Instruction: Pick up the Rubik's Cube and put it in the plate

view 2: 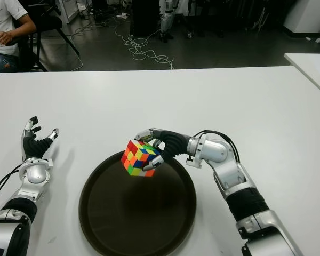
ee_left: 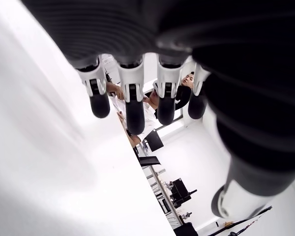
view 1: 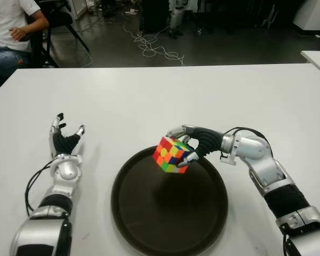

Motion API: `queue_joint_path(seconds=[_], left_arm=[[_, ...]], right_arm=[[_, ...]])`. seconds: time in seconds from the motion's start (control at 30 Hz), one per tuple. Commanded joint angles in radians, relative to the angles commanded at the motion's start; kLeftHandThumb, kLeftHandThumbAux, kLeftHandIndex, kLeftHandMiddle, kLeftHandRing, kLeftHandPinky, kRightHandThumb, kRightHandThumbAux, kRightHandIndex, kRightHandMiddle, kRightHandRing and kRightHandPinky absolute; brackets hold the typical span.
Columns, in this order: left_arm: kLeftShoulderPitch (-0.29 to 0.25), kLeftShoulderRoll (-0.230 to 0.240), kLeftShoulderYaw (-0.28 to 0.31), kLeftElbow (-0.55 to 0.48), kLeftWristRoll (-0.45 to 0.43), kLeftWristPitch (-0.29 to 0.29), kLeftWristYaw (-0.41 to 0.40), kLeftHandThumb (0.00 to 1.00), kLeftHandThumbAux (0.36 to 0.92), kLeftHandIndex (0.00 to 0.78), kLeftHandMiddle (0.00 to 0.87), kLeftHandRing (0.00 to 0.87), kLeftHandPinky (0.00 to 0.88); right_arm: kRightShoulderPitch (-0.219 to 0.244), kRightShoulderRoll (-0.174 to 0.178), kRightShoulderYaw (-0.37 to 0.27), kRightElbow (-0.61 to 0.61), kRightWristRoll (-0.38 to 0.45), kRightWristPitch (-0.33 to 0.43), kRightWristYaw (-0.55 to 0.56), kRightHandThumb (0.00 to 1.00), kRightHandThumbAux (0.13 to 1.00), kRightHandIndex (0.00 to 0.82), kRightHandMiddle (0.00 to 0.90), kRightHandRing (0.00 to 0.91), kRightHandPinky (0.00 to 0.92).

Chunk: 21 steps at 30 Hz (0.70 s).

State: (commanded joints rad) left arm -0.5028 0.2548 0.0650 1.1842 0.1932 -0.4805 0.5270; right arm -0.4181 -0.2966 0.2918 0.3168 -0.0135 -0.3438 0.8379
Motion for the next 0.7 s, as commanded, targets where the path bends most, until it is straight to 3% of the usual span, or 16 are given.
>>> queue_joint_path(seconds=[0.1,0.2,0.43,0.7], left_arm=[[0.002,-0.001,-0.002,-0.003,0.003,-0.003,0.003,0.020,0.754,0.109,0.145,0.147,0.142],[0.002,-0.001,-0.004,-0.005,0.006,-0.003,0.007,0.014,0.751,0.104,0.141,0.140,0.132],[0.002,-0.001,-0.003,-0.006,0.002,-0.001,0.002,0.010,0.747,0.103,0.142,0.144,0.142],[0.001,0.000,-0.002,-0.004,0.001,0.000,0.000,0.021,0.758,0.119,0.167,0.181,0.227]], right_arm=[[0.003,0.002,0.001,0.001,0.016,0.000,0.023,0.046,0.752,0.586,0.799,0.822,0.803],[0.004,0.005,0.002,0.005,0.031,0.003,0.045,0.015,0.745,0.588,0.804,0.830,0.809],[-0.004,-0.009,0.015,-0.001,0.018,0.011,0.071,0.001,0.729,0.606,0.817,0.846,0.833],[-0.010,-0.015,0.026,-0.010,-0.012,0.022,0.055,0.000,0.727,0.632,0.831,0.864,0.860]])
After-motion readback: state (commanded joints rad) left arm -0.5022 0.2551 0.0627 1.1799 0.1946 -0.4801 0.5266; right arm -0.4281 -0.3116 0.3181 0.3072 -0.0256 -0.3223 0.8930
